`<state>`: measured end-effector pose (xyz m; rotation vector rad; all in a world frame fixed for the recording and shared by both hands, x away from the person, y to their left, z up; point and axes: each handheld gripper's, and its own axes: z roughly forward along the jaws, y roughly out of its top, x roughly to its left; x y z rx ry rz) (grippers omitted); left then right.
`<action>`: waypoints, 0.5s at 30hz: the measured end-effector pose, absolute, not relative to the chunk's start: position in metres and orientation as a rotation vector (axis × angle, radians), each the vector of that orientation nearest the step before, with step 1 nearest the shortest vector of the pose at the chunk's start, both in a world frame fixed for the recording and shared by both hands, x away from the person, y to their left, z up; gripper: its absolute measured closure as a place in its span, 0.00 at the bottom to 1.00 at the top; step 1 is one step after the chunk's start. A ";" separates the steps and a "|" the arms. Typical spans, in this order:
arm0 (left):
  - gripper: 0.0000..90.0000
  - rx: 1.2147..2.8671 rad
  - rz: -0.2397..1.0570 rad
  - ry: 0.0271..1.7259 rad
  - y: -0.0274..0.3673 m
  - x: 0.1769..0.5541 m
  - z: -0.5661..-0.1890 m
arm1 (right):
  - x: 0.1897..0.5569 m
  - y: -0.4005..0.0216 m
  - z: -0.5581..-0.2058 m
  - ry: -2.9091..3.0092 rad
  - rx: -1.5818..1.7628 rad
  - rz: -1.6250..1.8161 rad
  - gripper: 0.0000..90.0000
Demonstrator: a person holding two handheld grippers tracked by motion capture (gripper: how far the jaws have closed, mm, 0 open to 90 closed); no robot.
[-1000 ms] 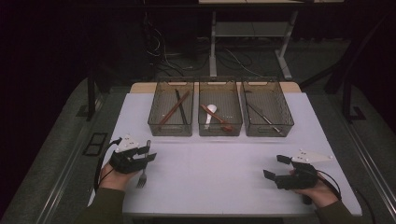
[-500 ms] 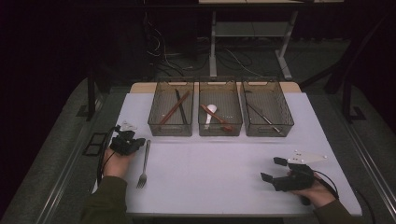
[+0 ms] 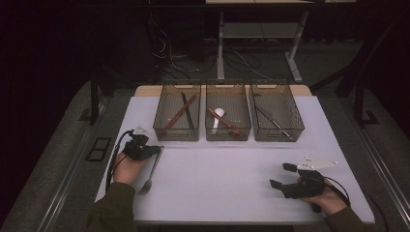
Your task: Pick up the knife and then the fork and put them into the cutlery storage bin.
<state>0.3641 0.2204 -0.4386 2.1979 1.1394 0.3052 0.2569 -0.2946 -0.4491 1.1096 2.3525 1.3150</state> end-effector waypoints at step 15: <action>0.99 2.292 0.195 0.871 0.180 0.348 -0.431 | 0.256 -0.293 -0.449 2.364 1.097 1.320 0.16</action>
